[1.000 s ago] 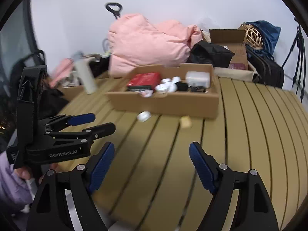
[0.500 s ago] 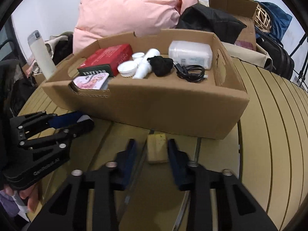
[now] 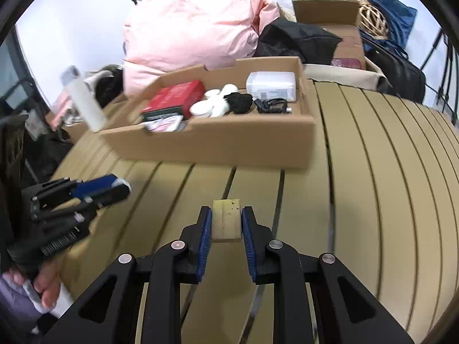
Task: Organize objects
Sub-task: 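Grasp the small white cap with the left gripper while the right gripper grasps the beige block, then carry the cap and block into the cardboard tray and open both grippers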
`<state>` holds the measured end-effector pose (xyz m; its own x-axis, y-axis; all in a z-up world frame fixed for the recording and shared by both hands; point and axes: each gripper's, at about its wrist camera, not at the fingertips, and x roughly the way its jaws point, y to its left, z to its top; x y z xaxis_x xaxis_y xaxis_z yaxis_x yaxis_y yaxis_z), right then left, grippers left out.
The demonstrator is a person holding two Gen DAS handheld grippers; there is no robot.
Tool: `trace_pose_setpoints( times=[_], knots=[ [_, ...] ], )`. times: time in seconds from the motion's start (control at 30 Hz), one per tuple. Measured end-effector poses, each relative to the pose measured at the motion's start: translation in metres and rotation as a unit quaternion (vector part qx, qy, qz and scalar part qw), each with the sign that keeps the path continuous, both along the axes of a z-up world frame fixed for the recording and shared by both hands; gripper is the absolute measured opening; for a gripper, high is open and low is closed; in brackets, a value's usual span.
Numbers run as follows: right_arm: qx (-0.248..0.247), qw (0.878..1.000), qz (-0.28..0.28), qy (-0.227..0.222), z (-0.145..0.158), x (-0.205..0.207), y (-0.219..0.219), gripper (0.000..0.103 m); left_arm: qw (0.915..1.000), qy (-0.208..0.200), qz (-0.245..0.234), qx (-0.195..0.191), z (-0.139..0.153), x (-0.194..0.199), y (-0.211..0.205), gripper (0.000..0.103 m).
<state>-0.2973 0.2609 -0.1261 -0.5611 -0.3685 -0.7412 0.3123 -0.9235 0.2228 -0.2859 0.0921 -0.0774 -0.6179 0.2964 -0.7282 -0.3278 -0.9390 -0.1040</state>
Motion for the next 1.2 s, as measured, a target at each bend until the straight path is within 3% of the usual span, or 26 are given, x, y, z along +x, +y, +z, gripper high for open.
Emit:
trace_pose_setpoints(
  times=[0.17,0.3,0.53,0.87,1.2],
  knots=[
    [-0.001,1.0,0.01,0.003,0.039,0.093,0.015,0.024,0.9981,0.008,-0.029,0.054,0.059,0.097,-0.006,0.022],
    [-0.001,1.0,-0.003,0.026,0.069,0.153,0.026,0.024,0.9961,0.013,-0.05,0.072,0.078,0.153,0.001,0.022],
    [0.005,0.997,-0.024,0.067,0.095,0.218,0.029,0.024,0.9968,0.039,-0.04,0.057,0.093,0.199,-0.002,0.022],
    [0.002,0.996,-0.03,0.089,0.106,0.237,0.026,0.024,0.995,0.07,-0.04,0.058,0.099,0.209,-0.007,0.022],
    [-0.003,0.999,-0.023,0.036,0.08,0.172,0.027,0.024,0.9981,0.037,-0.016,0.046,0.091,0.136,-0.002,0.022]
  ],
)
